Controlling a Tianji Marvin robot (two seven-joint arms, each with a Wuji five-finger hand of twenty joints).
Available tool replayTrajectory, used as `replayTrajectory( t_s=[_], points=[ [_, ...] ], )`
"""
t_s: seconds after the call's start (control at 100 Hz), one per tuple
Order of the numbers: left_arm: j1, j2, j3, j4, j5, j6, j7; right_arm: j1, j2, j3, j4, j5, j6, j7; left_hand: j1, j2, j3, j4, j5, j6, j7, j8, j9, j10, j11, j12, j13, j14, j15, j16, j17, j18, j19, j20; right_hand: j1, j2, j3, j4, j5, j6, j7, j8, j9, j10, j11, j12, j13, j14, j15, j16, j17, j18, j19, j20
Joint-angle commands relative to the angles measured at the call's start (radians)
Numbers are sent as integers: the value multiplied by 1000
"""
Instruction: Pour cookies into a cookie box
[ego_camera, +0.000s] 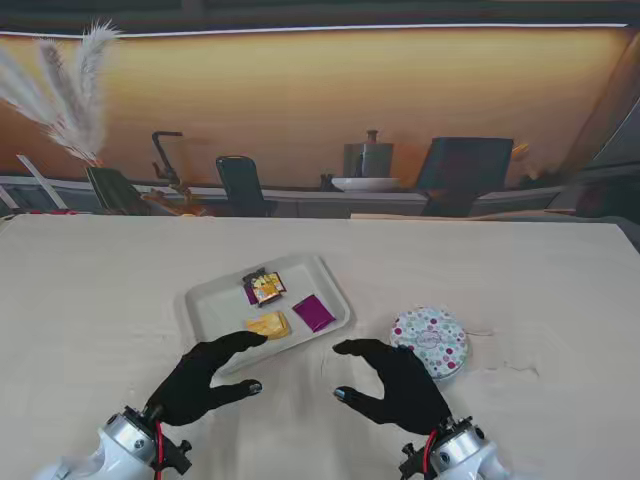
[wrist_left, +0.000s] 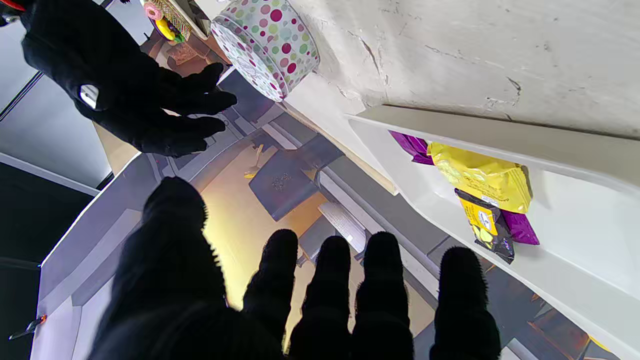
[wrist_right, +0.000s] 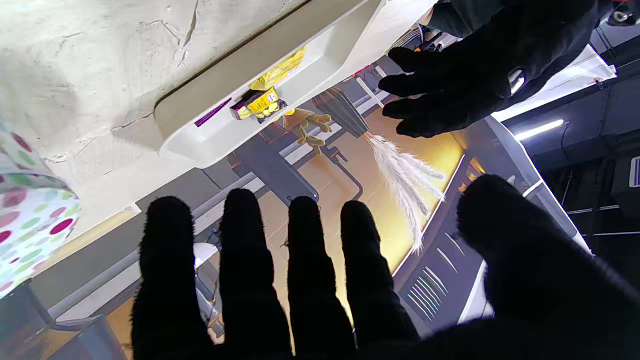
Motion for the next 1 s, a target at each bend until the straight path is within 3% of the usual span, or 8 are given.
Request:
replayTrajectory(
  t_s=[0.0, 0.57, 0.99],
  points=[
    [3, -3, 4, -3, -2, 3, -20, -6, -1, -5, -3, -3, 4, 18, 11, -16, 9, 17, -1, -19, 4, -2, 0, -19, -2, 12, 8, -5, 10, 18, -12, 11, 15, 22, -25, -2, 11, -18, 7, -35, -12, -8, 12, -8, 5, -2, 13, -22, 7, 2, 3, 7, 11, -1],
    [15, -8, -26, -6, 25, -10, 6, 5, -3, -7, -1, -29, 11, -12, 10, -16, 9, 17, 1, -19, 4, -2, 1, -19, -3, 12, 8, -3, 9, 18, -11, 11, 15, 23, -26, -7, 14, -17, 12, -38, -12, -5, -2, -11, 3, -2, -12, -34, 2, 3, -7, 3, 11, 1],
    [23, -11, -40, -5, 53, -16, 29, 12, -29, 60, 14, -89, -14, -197, 14, -16, 13, 18, 8, -20, 8, 0, 10, -19, 0, 13, 19, -1, 17, 21, -7, 14, 23, 25, -57, -70, 121, -27, 84, -50, 34, 17, 13, -9, 32, 9, -20, -44, 12, 1, -9, 15, 14, 4]
  ],
)
